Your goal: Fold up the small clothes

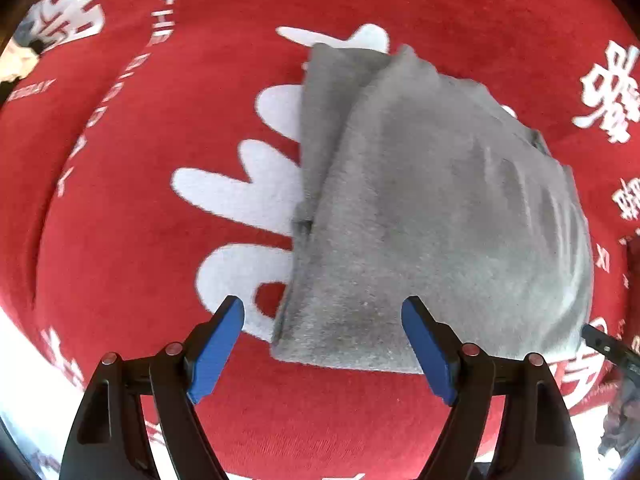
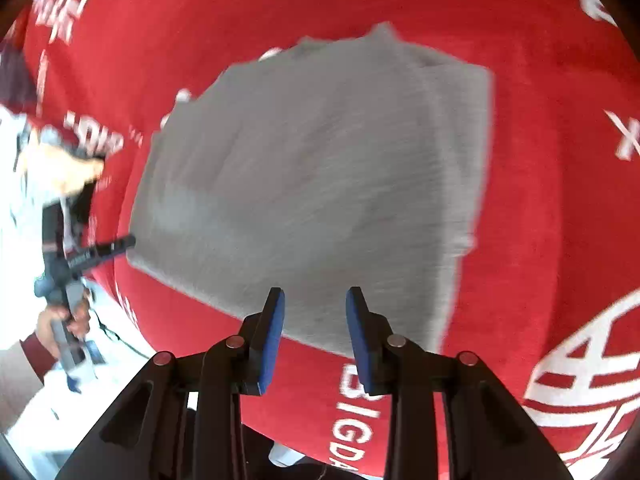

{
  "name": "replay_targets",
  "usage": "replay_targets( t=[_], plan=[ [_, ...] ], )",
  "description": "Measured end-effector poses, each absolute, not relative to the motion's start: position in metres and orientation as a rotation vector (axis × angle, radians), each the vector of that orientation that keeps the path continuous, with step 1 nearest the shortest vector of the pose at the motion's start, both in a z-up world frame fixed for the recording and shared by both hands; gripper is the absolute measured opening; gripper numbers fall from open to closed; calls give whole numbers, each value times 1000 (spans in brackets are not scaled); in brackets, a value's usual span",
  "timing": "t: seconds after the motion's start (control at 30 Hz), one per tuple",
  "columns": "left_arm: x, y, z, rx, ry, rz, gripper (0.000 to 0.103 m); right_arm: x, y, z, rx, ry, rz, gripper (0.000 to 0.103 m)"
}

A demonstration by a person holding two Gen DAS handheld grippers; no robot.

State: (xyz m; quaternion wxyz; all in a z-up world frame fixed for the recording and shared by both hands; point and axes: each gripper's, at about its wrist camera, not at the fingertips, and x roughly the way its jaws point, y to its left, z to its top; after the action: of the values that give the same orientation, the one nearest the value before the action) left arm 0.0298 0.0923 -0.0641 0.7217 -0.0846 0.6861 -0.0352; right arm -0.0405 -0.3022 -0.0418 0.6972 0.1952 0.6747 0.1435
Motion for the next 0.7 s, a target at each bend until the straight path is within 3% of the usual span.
replay_targets(
  t=[0.17, 0.23, 0.33, 0.4, 0.43, 0.7],
  plan=[
    [28, 97, -74, -233, 1538, -183, 51, -40, -261, -54, 399, 1538, 361, 35],
    [29, 97, -73, -238, 1537, -224, 50, -42, -251, -55, 391, 1548, 349, 35],
    [28, 100, -71, -246, 1549, -323, 25, -52, -245, -45, 384, 1533, 324, 35],
    [28, 101, -71, -207, 1545, -351, 23, -57, -241, -41, 389, 1521, 306, 35],
    [28, 101, -74, -170, 1550, -350, 8, -60, -239, -40, 386, 1520, 296, 35],
    [23, 120, -71, -150, 1559, -356, 7, -80, -217, -46, 392, 1567, 196, 35]
  ],
)
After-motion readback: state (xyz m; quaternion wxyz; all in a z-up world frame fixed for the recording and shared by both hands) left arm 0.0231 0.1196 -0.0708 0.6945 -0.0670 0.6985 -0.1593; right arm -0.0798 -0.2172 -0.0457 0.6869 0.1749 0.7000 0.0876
